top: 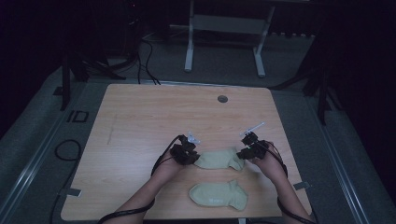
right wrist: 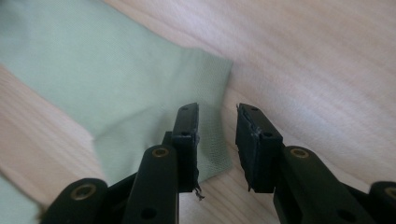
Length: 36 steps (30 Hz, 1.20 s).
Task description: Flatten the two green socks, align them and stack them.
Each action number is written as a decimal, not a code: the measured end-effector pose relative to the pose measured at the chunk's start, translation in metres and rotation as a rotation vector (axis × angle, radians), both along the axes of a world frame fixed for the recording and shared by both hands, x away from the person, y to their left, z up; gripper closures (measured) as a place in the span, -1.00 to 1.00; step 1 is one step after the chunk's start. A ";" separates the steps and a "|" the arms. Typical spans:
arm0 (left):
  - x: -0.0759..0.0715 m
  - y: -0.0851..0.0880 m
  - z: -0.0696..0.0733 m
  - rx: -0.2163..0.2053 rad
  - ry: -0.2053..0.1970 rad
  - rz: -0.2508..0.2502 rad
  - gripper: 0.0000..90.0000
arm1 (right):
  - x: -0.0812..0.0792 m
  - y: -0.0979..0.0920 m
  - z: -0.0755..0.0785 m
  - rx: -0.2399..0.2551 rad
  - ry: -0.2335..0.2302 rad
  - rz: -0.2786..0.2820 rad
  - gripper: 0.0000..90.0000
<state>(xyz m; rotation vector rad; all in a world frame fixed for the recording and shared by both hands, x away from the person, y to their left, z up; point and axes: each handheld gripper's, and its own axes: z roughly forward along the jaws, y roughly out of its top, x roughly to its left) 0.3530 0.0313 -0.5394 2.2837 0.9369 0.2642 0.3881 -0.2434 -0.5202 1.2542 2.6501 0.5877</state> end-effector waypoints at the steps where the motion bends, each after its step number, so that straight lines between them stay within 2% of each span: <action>1: -0.001 0.000 0.003 -0.003 -0.012 0.004 0.62 | -0.002 0.001 0.003 0.002 -0.008 0.008 0.56; 3: -0.005 0.000 0.010 -0.030 -0.034 0.022 0.61 | -0.006 0.004 0.009 0.011 -0.024 0.023 0.57; 5: -0.009 -0.003 0.014 -0.045 -0.041 0.006 0.65 | -0.011 0.009 0.012 0.036 -0.029 0.035 0.58; 8: -0.012 -0.015 0.009 -0.027 -0.026 -0.029 0.74 | -0.018 0.016 0.009 0.059 -0.037 0.046 0.58; 9: -0.012 -0.018 0.006 -0.018 -0.020 -0.032 0.80 | -0.020 0.018 0.006 0.055 -0.041 0.051 0.58; 11: -0.011 -0.022 -0.001 -0.011 0.000 -0.036 0.81 | -0.022 0.022 -0.002 0.042 -0.038 0.060 0.58; 15: -0.008 -0.023 -0.012 0.011 0.013 -0.021 0.81 | -0.025 0.020 -0.016 0.025 -0.041 0.061 0.57; 17: -0.007 -0.021 -0.014 -0.005 0.016 -0.019 0.84 | -0.028 0.016 -0.017 0.021 -0.046 0.056 0.57; 23: -0.007 -0.019 -0.015 -0.006 0.009 -0.021 0.86 | -0.032 0.011 -0.018 0.002 -0.085 0.106 0.53; 28: -0.004 -0.018 -0.015 0.004 0.003 -0.012 0.86 | -0.029 0.014 -0.018 -0.001 -0.083 0.108 0.52; 32: 0.001 -0.014 -0.014 0.004 0.008 -0.001 0.86 | -0.020 0.020 -0.017 -0.007 -0.071 0.117 0.52; 36: 0.004 -0.009 -0.015 -0.012 0.016 0.018 0.84 | -0.012 0.023 -0.016 0.002 -0.057 0.115 0.52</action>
